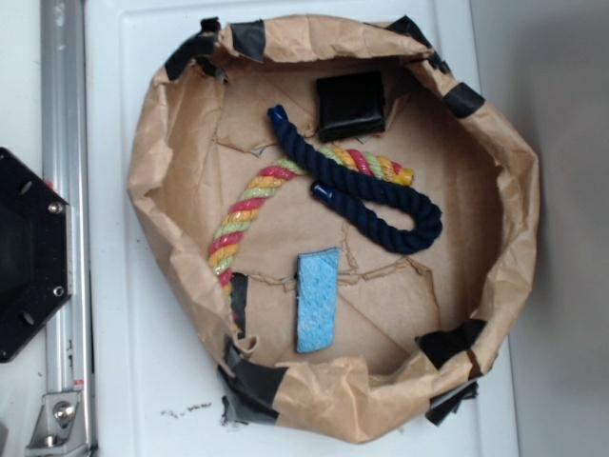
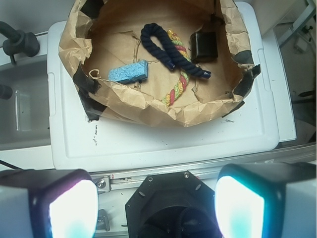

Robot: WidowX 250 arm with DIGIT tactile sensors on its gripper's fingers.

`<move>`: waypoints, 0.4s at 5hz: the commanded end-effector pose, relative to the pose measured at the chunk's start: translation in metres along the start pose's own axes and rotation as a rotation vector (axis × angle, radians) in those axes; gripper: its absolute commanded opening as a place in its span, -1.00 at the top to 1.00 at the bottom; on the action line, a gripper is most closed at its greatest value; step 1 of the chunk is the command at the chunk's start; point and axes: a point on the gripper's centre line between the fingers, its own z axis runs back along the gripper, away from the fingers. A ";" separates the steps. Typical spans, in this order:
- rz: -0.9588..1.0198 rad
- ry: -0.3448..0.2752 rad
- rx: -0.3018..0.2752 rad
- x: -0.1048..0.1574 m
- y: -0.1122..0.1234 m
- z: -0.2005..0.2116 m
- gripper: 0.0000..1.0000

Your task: Grab the blue sponge.

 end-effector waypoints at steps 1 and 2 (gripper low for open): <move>0.000 0.000 0.000 0.000 0.000 0.000 -1.00; 0.072 -0.085 0.108 0.047 -0.012 -0.023 -1.00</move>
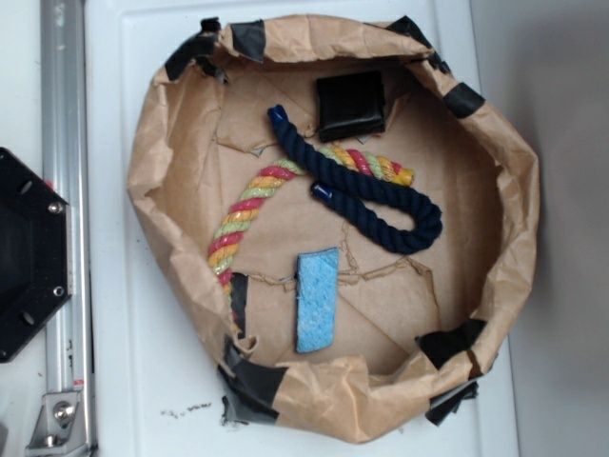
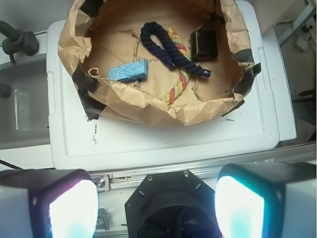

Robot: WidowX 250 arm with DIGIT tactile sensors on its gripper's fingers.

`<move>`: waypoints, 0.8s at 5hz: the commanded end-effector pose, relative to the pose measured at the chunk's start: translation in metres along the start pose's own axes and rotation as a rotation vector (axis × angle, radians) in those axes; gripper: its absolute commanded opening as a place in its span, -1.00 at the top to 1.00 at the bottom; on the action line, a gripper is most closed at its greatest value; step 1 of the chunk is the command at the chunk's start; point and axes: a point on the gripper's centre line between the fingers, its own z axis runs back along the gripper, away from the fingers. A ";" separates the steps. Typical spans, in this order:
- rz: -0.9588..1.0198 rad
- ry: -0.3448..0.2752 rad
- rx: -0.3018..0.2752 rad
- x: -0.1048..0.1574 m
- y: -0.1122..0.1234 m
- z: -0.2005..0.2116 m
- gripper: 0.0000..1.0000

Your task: Grab the blue sponge.

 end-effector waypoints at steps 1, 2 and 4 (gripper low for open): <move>0.170 -0.172 0.110 0.097 -0.016 -0.038 -1.00; 0.432 -0.134 0.080 0.141 -0.015 -0.079 -1.00; 0.952 0.036 -0.112 0.128 0.004 -0.138 -1.00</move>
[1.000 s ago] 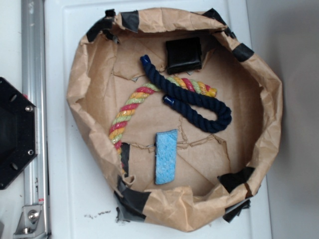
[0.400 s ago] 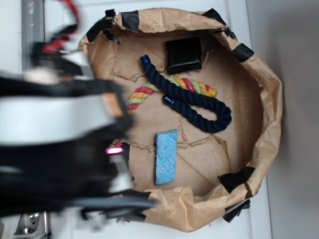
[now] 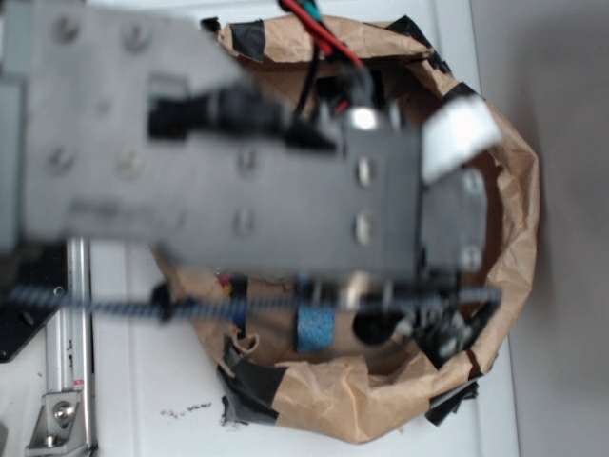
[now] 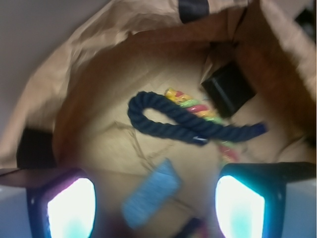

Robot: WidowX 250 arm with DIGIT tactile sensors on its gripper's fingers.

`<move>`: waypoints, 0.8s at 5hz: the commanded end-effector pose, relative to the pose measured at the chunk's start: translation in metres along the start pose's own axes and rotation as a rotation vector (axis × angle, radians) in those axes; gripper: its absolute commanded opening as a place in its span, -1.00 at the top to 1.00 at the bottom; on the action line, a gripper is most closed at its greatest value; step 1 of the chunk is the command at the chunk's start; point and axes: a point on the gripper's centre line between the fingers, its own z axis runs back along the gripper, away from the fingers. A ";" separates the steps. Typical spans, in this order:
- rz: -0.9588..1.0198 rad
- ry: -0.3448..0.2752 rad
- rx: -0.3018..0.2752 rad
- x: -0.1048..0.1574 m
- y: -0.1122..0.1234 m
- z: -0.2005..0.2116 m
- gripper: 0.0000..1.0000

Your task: Grab the blue sponge.

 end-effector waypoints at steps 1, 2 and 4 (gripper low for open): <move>0.227 0.143 -0.125 -0.030 0.033 -0.036 -1.00; 0.184 0.112 -0.082 -0.035 0.028 -0.059 -1.00; 0.092 0.078 -0.100 -0.028 -0.007 -0.082 -1.00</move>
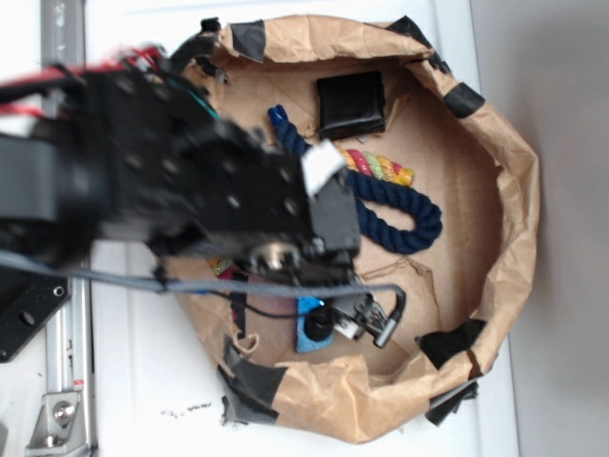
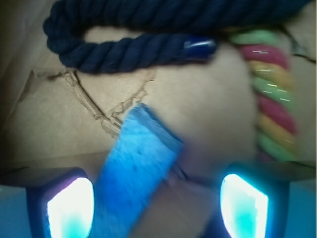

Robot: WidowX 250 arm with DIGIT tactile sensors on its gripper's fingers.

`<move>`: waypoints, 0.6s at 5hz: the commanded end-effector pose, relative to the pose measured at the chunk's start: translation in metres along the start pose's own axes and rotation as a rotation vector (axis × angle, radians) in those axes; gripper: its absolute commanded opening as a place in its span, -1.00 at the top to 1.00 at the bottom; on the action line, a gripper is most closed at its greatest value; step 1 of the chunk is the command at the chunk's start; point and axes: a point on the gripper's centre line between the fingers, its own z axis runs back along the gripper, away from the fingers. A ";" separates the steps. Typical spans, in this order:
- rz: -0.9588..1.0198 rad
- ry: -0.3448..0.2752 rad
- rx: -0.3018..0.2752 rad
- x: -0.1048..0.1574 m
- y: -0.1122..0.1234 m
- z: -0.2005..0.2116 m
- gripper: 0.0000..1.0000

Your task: Grab the blue sponge.

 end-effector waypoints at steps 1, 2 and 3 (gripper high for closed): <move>-0.051 0.042 -0.011 0.001 -0.022 -0.015 -1.00; -0.005 0.095 0.008 -0.015 -0.014 -0.021 1.00; -0.030 0.075 0.001 -0.013 -0.013 -0.011 1.00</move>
